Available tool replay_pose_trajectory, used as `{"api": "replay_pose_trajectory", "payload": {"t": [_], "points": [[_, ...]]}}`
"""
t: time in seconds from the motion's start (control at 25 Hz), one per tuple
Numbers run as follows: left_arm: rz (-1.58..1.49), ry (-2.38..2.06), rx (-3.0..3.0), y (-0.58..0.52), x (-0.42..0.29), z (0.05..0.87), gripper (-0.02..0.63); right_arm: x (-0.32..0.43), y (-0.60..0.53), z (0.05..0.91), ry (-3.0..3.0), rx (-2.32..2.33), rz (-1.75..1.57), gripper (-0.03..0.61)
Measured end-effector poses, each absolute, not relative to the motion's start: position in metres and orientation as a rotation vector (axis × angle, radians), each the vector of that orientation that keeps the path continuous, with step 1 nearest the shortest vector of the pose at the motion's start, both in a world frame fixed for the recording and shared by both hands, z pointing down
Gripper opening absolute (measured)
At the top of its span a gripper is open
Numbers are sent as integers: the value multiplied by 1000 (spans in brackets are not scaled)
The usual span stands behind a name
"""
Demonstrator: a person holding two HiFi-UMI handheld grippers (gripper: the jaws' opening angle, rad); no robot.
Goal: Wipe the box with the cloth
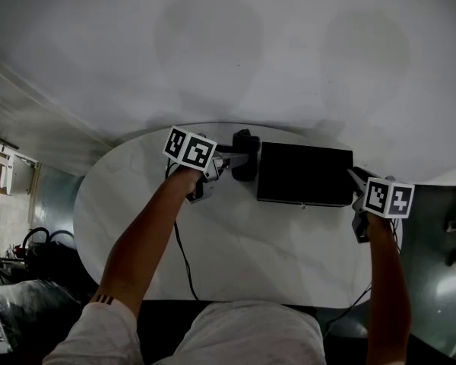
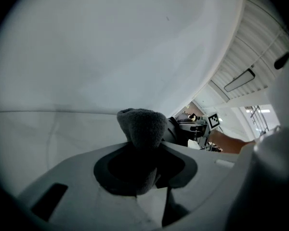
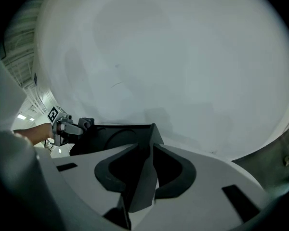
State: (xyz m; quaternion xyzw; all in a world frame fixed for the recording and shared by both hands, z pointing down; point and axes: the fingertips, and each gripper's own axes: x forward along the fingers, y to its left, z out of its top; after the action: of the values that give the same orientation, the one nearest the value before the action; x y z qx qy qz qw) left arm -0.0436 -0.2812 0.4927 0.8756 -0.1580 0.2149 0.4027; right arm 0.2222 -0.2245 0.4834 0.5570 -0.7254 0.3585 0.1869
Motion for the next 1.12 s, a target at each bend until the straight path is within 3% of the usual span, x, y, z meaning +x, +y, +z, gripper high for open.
{"api": "replay_pose_trajectory", "payload": {"t": [1.12], "points": [[597,-451,2143,-265,-29,498,118,218,-222,480,-2025,1593,979,77]]}}
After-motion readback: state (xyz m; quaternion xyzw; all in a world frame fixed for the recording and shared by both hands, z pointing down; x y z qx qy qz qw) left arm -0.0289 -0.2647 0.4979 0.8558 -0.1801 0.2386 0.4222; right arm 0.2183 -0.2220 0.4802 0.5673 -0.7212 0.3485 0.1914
